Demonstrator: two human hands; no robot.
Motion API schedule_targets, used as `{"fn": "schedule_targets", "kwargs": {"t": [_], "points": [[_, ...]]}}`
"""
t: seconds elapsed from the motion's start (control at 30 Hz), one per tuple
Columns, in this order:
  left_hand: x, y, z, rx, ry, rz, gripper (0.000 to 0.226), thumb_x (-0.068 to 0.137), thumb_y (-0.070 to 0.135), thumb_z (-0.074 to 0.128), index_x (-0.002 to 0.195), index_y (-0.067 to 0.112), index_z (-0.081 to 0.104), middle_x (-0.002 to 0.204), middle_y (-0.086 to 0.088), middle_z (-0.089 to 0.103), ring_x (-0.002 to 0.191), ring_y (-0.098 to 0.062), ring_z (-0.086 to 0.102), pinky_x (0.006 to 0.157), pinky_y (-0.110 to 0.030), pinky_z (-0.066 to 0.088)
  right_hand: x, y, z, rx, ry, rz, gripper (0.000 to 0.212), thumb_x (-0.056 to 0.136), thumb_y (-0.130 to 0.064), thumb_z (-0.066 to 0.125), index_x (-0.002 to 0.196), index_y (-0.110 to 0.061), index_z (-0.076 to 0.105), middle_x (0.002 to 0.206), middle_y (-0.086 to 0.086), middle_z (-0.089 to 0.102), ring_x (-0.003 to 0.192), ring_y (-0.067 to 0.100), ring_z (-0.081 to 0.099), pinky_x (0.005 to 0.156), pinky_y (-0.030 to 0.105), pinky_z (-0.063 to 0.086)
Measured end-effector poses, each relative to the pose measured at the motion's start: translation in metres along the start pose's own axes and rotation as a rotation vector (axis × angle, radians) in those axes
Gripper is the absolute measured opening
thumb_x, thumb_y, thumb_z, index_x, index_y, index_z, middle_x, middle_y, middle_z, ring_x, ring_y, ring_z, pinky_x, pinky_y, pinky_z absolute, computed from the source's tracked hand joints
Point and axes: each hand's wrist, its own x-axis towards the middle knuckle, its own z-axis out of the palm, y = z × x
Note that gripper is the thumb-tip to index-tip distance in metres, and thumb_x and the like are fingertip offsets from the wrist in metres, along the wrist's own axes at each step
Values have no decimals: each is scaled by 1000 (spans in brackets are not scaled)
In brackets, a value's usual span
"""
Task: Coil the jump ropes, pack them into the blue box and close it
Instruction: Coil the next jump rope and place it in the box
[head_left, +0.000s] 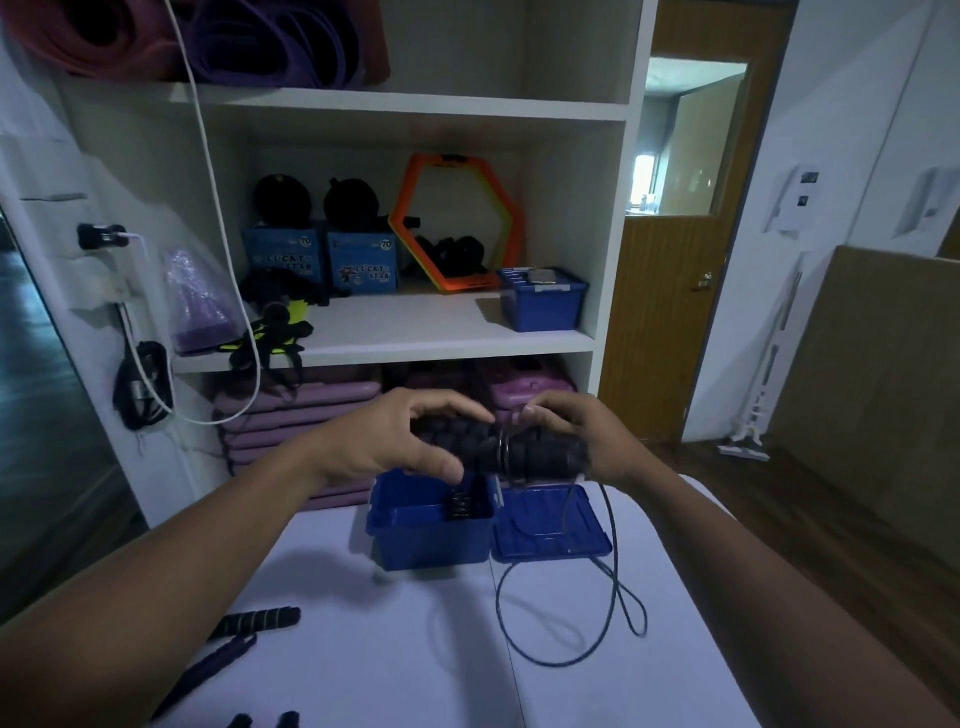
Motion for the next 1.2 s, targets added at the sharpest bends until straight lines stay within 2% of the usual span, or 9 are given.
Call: {"fn": "schedule_targets", "kwargs": {"t": [0.07,0.2,0.37,0.5,0.63,0.8,0.9,1.03,1.2], "points": [[1,-4,-2,-217,76,46,62,61,30,93,119,25,70,105,-7,67,78,-38,54,71,-41,53,-3,0,6,126,29,28,23,97,-8,54,91,-24,70,80,-7,68,77,11,61,73,26,50],[11,-3,5,-506,299,92,47,68,16,87,112,19,71,78,2,66,63,-13,54,51,-20,44,-5,1,25,286,94,95,28,104,-24,44,93,-14,68,66,-1,52,60,18,43,53,26,36],[29,-3,19,-500,624,71,40,75,10,79,112,10,63,71,3,62,53,-7,52,45,-22,37,-7,-1,46,324,47,158,23,103,-23,47,95,-7,62,61,-5,48,55,14,41,54,28,36],[41,-11,21,-303,823,-8,44,75,21,86,110,16,62,89,-1,67,71,-10,61,54,-21,44,-5,0,52,166,-19,215,19,101,-22,50,103,-5,57,69,2,52,57,10,53,61,29,48],[47,-18,6,257,996,-21,51,74,36,86,113,23,56,96,5,63,84,-11,60,70,-22,48,-13,9,56,-120,-112,205,13,99,-19,49,88,-20,54,70,-8,56,58,0,54,62,27,49],[44,-32,-3,1089,667,-39,56,83,33,77,129,22,48,117,-10,53,104,-28,58,82,-38,52,-11,1,44,-321,-65,97,25,102,-22,44,78,-33,45,68,-5,54,57,12,45,54,29,34],[40,-21,-7,1262,336,-116,59,85,32,75,134,30,44,121,-5,48,107,-24,52,81,-37,50,-9,0,31,-545,-27,-11,18,103,-25,42,95,-26,58,78,-2,61,64,19,53,55,35,39],[35,9,-12,1178,-95,-197,57,80,35,80,128,36,50,110,6,49,102,-16,46,76,-31,40,-1,-3,13,-773,10,-135,18,100,-23,50,112,-21,63,90,-2,67,73,17,61,62,36,53],[19,36,-20,669,-338,-257,47,72,26,88,111,36,64,99,13,69,92,-11,64,81,-30,54,3,-6,3,-764,-73,-242,18,94,-12,61,111,-18,65,98,-1,68,81,11,59,70,28,52]]}}
